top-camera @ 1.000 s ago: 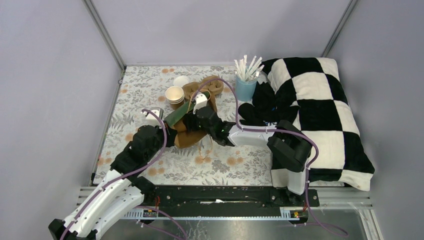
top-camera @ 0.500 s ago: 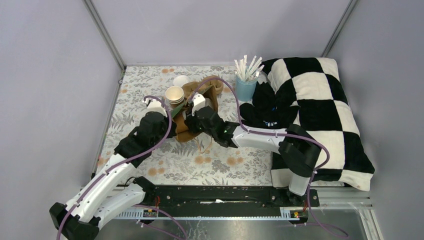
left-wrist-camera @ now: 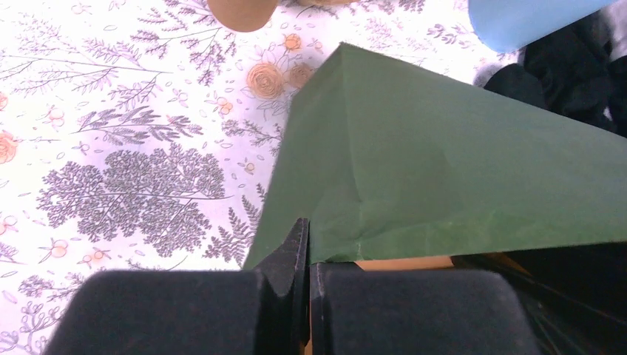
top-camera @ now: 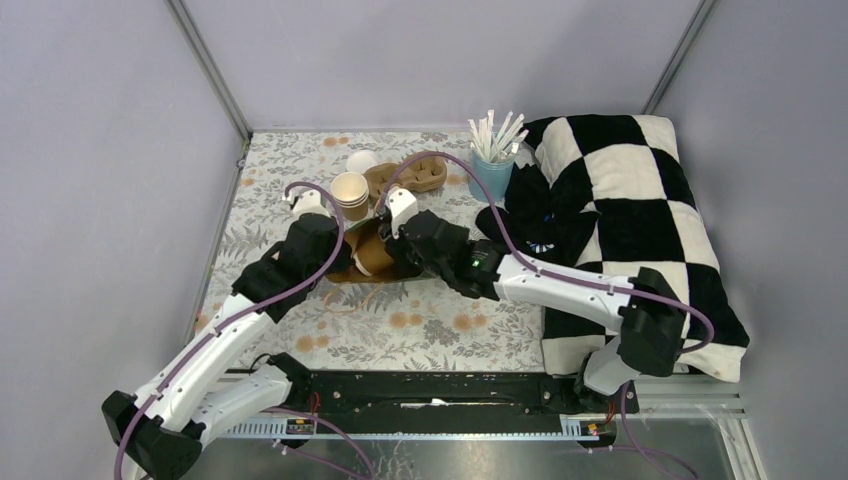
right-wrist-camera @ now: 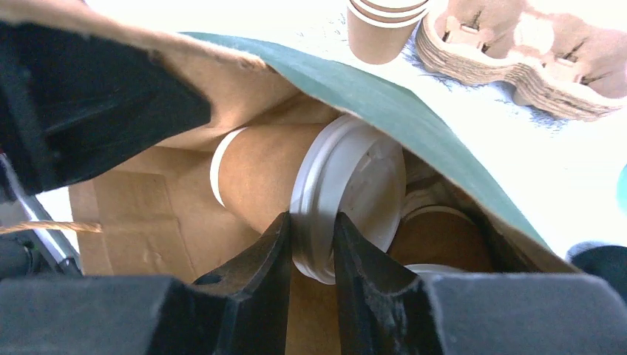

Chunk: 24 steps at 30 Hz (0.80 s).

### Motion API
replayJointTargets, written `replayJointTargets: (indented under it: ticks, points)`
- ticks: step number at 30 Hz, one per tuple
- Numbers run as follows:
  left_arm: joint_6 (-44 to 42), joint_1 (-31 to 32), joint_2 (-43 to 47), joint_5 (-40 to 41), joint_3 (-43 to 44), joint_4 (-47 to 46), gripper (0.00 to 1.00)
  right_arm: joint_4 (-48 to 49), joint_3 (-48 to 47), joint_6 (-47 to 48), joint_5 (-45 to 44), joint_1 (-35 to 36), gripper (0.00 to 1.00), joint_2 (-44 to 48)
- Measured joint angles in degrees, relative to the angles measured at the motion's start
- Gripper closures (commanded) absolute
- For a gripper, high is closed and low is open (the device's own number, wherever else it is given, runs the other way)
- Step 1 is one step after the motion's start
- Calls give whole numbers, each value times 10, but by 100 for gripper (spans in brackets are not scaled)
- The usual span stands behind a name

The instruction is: Pack the takeout coffee

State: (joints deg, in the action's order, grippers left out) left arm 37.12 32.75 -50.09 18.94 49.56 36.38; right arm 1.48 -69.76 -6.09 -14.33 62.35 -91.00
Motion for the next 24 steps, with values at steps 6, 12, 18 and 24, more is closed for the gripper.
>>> replayJointTargets:
  ticks: [6,12,18,24]
  points:
    - [14,4,-15,-5,26,2,100,-103,-48,32,0,3,83,28]
    - [20,4,-34,-14,60,12,100,-122,-63,60,8,3,83,35]
    - [19,3,-49,-42,91,29,100,-75,-47,85,45,1,82,35]
    - [26,1,-26,-46,92,64,100,-17,7,94,80,1,81,40]
